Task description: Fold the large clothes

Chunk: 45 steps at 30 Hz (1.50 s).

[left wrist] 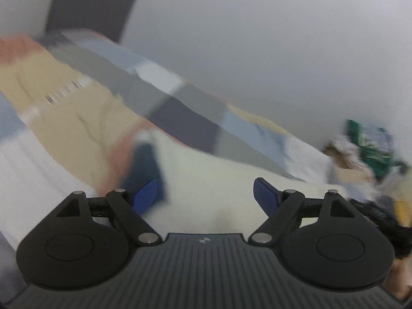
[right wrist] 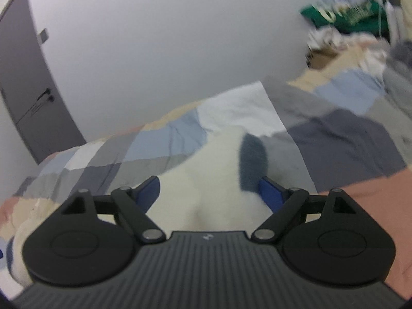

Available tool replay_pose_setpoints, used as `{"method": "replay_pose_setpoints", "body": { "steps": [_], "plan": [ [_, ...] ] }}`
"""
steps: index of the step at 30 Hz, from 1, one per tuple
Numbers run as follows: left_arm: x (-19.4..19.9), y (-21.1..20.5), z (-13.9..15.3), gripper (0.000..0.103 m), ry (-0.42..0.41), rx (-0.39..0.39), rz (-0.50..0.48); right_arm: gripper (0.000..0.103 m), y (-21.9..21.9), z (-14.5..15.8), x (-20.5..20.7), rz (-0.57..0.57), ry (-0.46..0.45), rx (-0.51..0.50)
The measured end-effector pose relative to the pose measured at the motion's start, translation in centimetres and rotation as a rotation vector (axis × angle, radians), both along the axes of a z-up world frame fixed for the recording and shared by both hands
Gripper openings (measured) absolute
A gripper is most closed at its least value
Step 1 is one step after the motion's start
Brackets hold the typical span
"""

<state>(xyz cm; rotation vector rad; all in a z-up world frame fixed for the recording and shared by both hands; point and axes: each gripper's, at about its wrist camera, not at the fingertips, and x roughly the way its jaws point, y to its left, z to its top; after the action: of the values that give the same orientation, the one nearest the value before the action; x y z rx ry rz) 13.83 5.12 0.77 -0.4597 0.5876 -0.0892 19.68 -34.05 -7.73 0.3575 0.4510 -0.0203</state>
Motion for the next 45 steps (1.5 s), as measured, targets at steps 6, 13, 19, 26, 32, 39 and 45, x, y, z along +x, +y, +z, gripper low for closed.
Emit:
{"method": "replay_pose_setpoints", "body": {
  "steps": [6, 13, 19, 26, 32, 39, 45],
  "plan": [
    [0.6, -3.8, -2.4, 0.088, 0.129, -0.053, -0.104, 0.084, 2.4, 1.0, -1.6, 0.041, -0.088, -0.122],
    [4.5, -1.4, -9.3, 0.089, 0.339, -0.342, -0.004, 0.084, 4.5, -0.9, -0.1, 0.182, -0.004, -0.079],
    [5.6, 2.2, -12.1, 0.089, 0.193, -0.661, 0.05, 0.085, 6.0, -3.2, 0.7, 0.215, 0.061, -0.076],
    [6.1, 3.3, -14.3, 0.089, 0.205, -0.778, 0.124, 0.086, 6.7, -2.9, -0.4, 0.22, 0.064, -0.055],
    [5.4, 2.2, -13.1, 0.06, 0.16, -0.656, 0.136, 0.085, 6.9, -1.7, -2.5, 0.271, 0.069, 0.192],
    [4.7, 1.3, -11.6, 0.052, 0.1, -0.6, 0.113, 0.103, 7.5, -3.0, -2.9, 0.351, 0.16, 0.44],
    [4.3, 2.6, -11.9, 0.052, 0.11, -0.64, 0.122, 0.103, 6.6, -8.1, -0.5, 0.328, 0.342, 0.651]
  ]
}}
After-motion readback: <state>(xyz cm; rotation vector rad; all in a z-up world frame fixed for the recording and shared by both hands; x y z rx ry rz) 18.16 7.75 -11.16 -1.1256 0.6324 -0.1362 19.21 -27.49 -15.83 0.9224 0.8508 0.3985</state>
